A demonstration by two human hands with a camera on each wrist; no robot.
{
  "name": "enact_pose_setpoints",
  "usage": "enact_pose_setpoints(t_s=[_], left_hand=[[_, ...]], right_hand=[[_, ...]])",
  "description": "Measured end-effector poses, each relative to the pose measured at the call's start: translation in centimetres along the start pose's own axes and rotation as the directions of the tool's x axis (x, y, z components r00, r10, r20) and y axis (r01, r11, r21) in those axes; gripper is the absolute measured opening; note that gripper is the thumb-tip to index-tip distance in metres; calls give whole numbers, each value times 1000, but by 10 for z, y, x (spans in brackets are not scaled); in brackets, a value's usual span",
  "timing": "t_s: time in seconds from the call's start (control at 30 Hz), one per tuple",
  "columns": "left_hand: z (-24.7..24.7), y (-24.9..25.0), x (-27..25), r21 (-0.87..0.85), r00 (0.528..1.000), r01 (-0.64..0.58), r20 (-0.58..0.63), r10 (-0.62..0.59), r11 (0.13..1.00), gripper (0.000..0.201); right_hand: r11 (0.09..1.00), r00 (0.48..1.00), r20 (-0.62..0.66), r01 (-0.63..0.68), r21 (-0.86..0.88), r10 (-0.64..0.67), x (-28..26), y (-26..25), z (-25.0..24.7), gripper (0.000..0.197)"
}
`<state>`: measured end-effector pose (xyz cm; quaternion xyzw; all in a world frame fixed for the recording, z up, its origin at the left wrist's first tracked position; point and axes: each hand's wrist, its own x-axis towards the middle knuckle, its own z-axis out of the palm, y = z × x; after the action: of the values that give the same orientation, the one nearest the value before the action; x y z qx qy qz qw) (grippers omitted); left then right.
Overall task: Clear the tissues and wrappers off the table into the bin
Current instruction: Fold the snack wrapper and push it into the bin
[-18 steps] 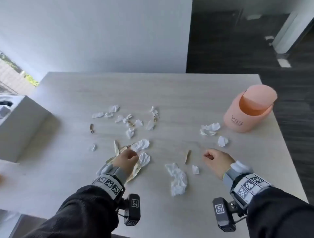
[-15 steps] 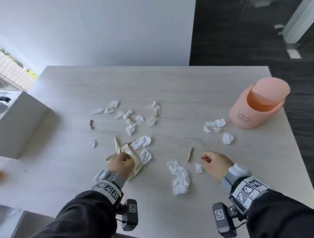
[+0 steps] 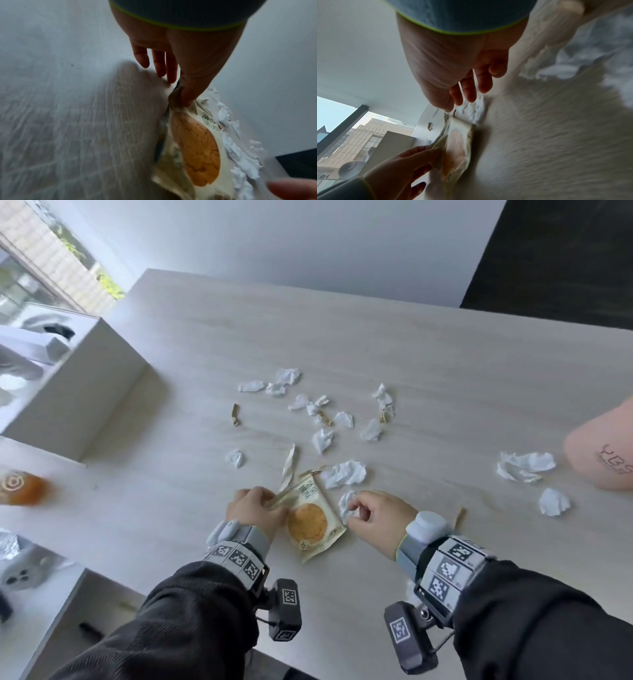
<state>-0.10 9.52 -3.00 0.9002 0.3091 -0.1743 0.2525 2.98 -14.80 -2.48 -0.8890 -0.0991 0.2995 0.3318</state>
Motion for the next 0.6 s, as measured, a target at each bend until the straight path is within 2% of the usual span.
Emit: enact_pose_setpoints(t_s=[0.1,0.17,0.23,0.3,0.37,0.43,0.5,0.53,0.6], left_hand=[[-1,0,-7,-235,996,-57,60,73,970,20],[-4,2,-14,-428,992,-55,79,98,902,18],[-9,7,-18,-641,986,16,137,94,767,18],[-14,15,-20,-796,972,127,218,83,592,23],[-17,25,-23,-870,952,232,295,83,434,28],[-21,36,-26,-890,930,293,350,113,349,29],[-22,52,-29,-861,896,321,410,167,394,25],[-22,57,-31,-829,881,300,431,196,471,21],[-22,67,-34,-702,873,158,427,233,695,15]], right_hand=[[999,1000,5,26,32,-26,6,-13,2,27],[996,999,-29,48,78,-46,7,-17,1,41],[981,999,-33,25,191,-19,8,-19,-3,44],[931,1000,-14,-18,366,25,5,-17,-7,33],[858,998,-10,-47,512,61,2,-14,-14,23],[796,995,-25,-66,602,101,-3,-12,-22,19],[765,988,-42,-88,638,149,-11,-5,-36,12],[753,985,-51,-91,652,163,-14,-2,-40,11],[756,976,-82,-103,647,203,-20,9,-46,10]])
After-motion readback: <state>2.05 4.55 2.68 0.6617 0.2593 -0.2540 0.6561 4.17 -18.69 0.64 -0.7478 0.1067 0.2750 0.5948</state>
